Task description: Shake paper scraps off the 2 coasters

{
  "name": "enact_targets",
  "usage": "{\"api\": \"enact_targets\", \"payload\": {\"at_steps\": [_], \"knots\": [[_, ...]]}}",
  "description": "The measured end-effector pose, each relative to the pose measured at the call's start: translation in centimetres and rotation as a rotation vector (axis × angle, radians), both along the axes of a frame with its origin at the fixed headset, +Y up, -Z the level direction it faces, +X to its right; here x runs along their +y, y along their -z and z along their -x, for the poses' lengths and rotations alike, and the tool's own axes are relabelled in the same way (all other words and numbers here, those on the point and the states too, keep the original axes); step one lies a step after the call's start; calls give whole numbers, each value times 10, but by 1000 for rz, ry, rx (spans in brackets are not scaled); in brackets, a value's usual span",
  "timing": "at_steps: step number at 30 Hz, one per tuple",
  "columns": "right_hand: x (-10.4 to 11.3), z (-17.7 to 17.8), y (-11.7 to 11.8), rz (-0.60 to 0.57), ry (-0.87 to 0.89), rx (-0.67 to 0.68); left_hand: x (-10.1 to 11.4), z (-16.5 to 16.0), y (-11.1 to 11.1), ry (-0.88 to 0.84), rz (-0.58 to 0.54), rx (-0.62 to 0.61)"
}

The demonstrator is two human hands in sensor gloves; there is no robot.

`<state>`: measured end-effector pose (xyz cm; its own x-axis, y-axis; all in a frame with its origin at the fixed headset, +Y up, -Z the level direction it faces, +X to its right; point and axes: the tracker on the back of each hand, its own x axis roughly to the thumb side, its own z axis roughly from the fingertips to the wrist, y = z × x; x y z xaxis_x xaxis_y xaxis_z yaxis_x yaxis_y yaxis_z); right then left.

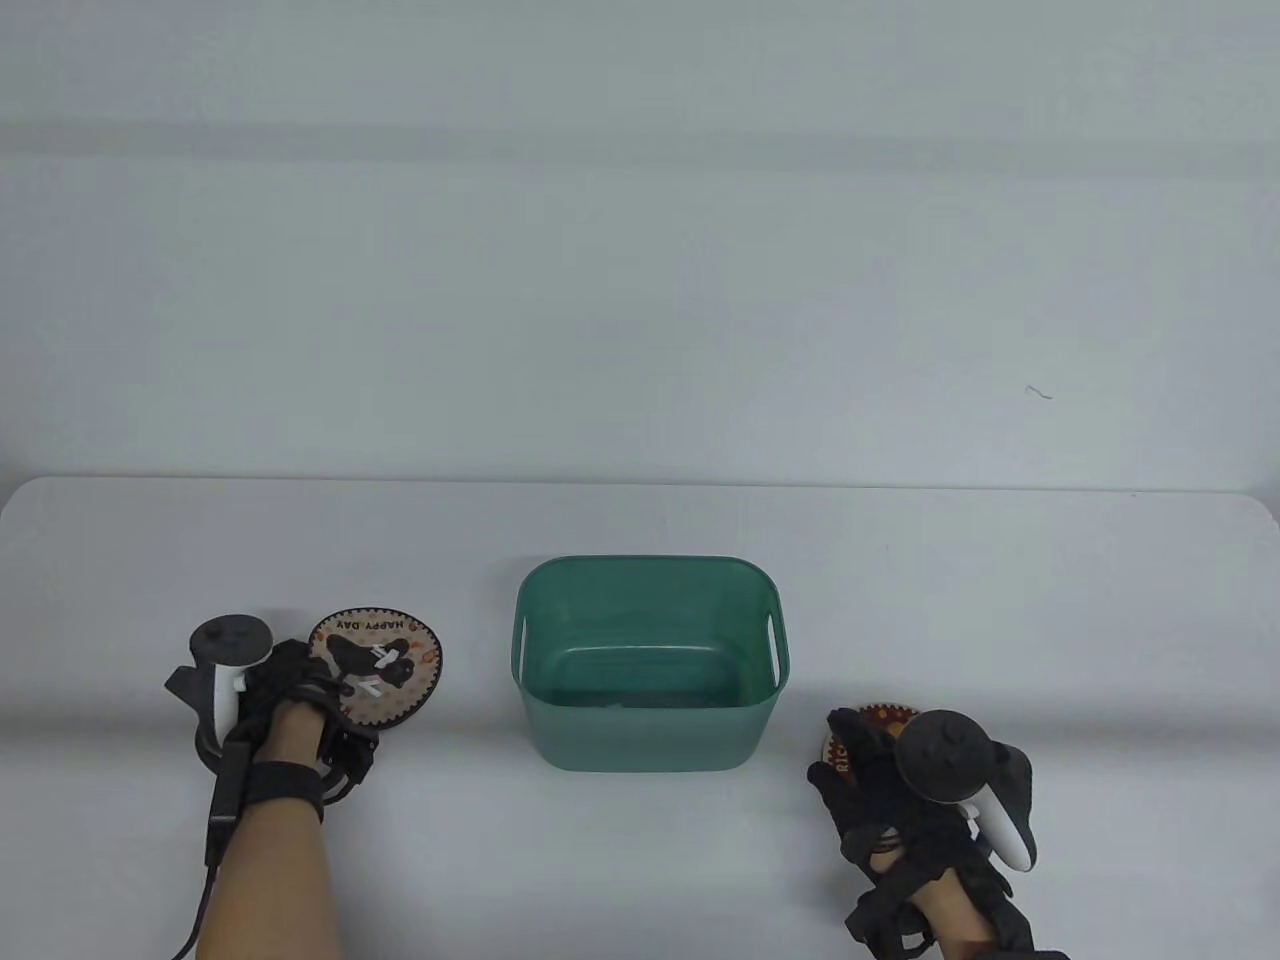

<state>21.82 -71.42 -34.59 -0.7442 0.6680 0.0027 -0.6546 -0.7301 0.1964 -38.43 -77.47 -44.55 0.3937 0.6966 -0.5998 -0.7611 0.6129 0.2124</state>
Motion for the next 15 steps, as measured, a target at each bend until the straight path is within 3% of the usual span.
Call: {"api": "enact_targets", "payload": {"at_steps": [6, 15], "knots": [[-3, 0, 0, 7, 3, 4, 9, -4, -23, -238, -172, 102], [-3, 0, 0, -3, 18, 8, 55, -19, -61, -427, -479, 156]]}}
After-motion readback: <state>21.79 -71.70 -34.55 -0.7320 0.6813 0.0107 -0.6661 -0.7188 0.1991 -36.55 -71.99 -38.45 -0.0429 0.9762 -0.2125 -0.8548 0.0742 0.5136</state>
